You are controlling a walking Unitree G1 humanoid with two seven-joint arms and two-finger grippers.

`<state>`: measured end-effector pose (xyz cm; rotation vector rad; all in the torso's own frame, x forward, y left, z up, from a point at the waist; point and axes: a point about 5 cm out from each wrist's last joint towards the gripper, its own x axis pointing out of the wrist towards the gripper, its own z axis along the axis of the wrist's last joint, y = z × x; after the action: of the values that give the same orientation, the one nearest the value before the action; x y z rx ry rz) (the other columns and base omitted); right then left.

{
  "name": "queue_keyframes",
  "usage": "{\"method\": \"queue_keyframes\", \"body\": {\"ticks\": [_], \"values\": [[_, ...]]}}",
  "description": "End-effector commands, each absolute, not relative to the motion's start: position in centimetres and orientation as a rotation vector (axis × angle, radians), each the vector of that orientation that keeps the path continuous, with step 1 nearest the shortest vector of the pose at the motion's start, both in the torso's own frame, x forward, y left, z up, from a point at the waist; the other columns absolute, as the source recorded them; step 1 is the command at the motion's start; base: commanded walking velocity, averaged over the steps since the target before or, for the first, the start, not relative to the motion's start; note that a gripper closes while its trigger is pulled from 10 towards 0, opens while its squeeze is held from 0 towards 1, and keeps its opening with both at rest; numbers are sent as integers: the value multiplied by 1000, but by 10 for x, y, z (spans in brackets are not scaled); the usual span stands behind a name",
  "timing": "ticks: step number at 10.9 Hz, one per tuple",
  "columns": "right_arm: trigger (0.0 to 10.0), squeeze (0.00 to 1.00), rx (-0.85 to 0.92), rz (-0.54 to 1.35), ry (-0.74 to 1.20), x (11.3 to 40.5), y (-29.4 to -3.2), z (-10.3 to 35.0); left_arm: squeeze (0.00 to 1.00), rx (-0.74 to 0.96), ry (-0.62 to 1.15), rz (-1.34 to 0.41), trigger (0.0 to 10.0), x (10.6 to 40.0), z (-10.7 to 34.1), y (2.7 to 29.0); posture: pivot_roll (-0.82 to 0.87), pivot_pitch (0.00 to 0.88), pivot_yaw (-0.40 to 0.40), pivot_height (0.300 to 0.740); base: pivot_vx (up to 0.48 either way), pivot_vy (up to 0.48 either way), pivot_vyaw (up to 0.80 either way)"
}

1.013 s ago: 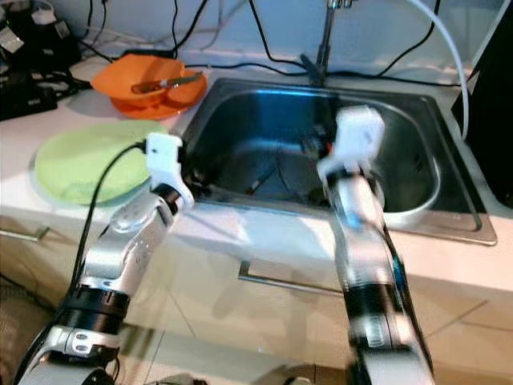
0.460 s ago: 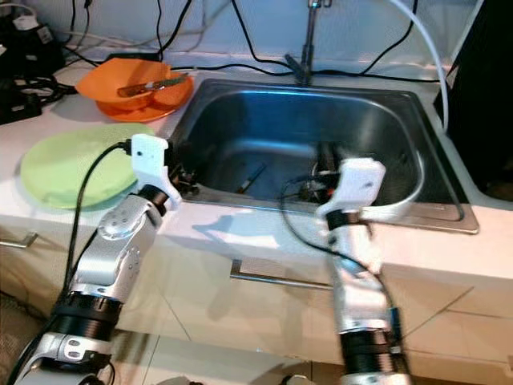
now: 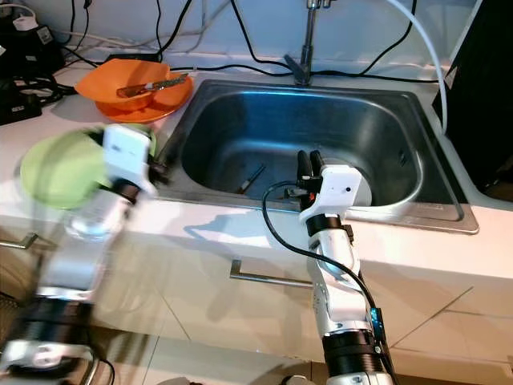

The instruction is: Kitchen organization

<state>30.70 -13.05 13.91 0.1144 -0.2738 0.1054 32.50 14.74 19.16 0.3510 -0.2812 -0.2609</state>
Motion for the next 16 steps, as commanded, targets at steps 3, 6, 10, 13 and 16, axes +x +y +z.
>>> {"method": "queue_keyframes", "body": {"ticks": [3,6,10,13,16], "values": [[10000,0,126,116,-235,308,-124,131,0,625,-253,-316,10000,307,191,159,47,32,70,740,0,0,0],[10000,0,137,138,-215,311,-117,127,208,982,-65,-232,10000,293,185,195,89,47,62,740,0,0,0],[10000,0,137,146,-213,313,-115,127,1000,1068,110,-232,10000,287,180,207,87,55,66,740,0,0,0],[10000,0,138,140,-213,314,-116,126,0,1065,189,-256,10000,287,175,207,84,53,68,740,0,0,0],[10000,0,139,138,-214,315,-117,126,0,1111,291,-224,10000,290,173,217,85,51,69,740,0,0,0]]}}
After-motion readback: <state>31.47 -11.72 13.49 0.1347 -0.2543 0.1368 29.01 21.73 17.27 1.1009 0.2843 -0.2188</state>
